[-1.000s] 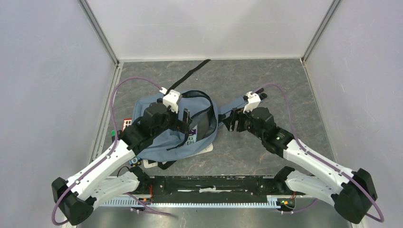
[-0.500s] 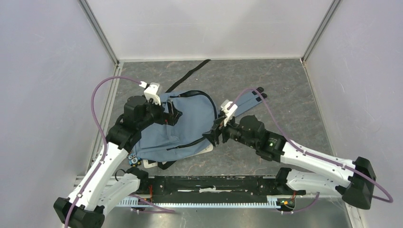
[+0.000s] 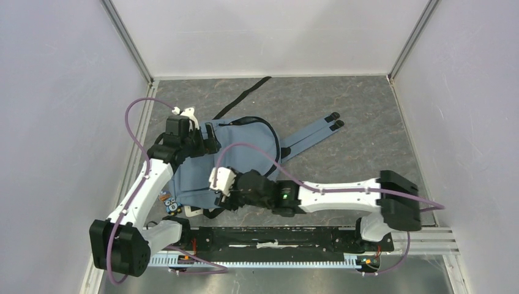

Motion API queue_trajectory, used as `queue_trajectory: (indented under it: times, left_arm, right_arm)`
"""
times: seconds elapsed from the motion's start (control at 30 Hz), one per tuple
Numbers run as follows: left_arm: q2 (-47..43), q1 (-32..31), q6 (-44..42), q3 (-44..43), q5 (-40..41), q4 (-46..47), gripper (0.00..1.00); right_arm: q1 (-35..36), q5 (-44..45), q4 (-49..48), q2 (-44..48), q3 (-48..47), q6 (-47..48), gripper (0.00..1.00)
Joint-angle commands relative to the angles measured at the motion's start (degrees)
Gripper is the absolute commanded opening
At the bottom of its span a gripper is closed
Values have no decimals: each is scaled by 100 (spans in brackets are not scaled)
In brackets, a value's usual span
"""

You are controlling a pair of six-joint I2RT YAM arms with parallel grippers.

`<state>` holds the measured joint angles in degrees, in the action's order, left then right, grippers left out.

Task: Pack the student bag
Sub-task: Zip the student bag at the center of the board.

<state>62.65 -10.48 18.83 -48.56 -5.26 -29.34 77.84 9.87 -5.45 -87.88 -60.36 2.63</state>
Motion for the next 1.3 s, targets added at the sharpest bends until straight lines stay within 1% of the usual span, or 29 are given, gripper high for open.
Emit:
queue_trajectory:
  times: [0.0,0.07,0.27,0.37,0.43,0.5,0.53,0.57,0.6,0.7,0.83,0.97,1.27]
  left_arm:
    - [137,64,288,41,-417,159,98]
    - [222,72,288,39,-464,139,94]
    - [369,81,305,74,-629,148,88]
    - [451,74,318,83,-732,174,83]
    - [540,79,323,83,-818,175,79]
    - [634,76,321,79,-902,175,74]
    - [691,79,322,83,-932,180,70]
    - [727,80,322,75,-948,178,65]
    - [771,73,319,74,-978,182,60]
    - [869,77,292,65,-1040,183,42]
    - [946,73,286,57,-1022,176,18]
    - [996,77,258,35,-956,132,2]
    - [1033,80,229,17,-787,88,2]
  right_arm:
    - [113,243,-116,-681,-645,521,69]
    - [127,257,-122,-945,-789,595,67]
    - [126,440,-4,-1429,-1072,803,61]
    - [127,693,44,-1515,-1051,859,54]
    - [126,801,29,-1520,-1001,916,46]
    - [126,898,-22,-1526,-957,932,34]
    - [126,942,-57,-1519,-932,932,26]
    - [130,983,-92,-1490,-900,920,18]
    - [134,994,-128,-1443,-867,887,13]
    - [173,895,-216,-1263,-686,797,0]
    - [272,1109,-379,-952,-299,571,0]
    - [318,1674,-450,-585,130,124,0]
    - [381,3240,-414,204,966,-775,0]
